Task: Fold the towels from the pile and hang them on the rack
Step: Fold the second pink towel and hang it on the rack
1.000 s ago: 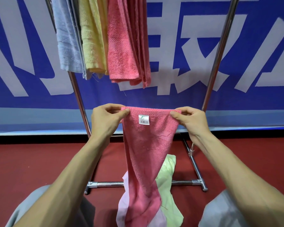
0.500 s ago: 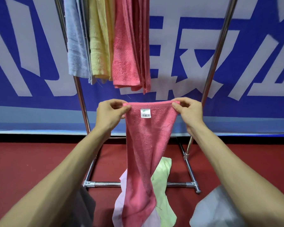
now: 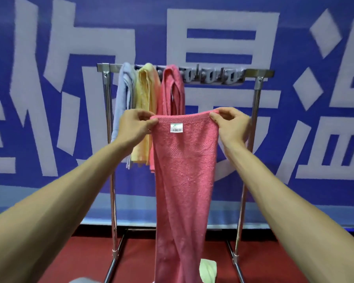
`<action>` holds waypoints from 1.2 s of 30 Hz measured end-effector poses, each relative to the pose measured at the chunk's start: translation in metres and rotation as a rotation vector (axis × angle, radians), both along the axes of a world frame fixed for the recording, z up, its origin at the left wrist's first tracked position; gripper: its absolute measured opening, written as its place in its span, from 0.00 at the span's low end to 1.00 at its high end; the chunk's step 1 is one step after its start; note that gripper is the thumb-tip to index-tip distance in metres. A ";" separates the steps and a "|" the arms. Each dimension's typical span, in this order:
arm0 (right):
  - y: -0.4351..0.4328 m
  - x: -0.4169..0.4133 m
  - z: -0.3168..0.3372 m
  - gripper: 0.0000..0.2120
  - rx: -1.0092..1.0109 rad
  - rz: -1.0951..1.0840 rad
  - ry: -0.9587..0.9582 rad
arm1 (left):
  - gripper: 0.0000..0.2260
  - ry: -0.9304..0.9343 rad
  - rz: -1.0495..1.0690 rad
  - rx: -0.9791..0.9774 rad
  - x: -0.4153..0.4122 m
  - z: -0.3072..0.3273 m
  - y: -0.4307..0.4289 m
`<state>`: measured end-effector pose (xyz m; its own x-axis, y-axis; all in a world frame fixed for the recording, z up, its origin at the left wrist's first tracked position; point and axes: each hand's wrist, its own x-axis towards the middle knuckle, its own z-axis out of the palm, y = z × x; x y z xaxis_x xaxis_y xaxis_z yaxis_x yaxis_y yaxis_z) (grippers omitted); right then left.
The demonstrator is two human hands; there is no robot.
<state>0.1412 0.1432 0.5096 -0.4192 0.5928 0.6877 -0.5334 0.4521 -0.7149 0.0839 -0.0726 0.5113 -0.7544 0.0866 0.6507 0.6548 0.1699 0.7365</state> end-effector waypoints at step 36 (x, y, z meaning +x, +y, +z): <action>0.054 -0.004 -0.026 0.04 0.060 0.095 -0.313 | 0.04 -0.313 -0.157 0.182 0.001 -0.022 0.025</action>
<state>0.1371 0.1969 0.4839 -0.6669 0.5033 0.5495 -0.3338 0.4575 -0.8242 0.0853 -0.0481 0.4893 -0.9055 0.1208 0.4069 0.4016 -0.0663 0.9134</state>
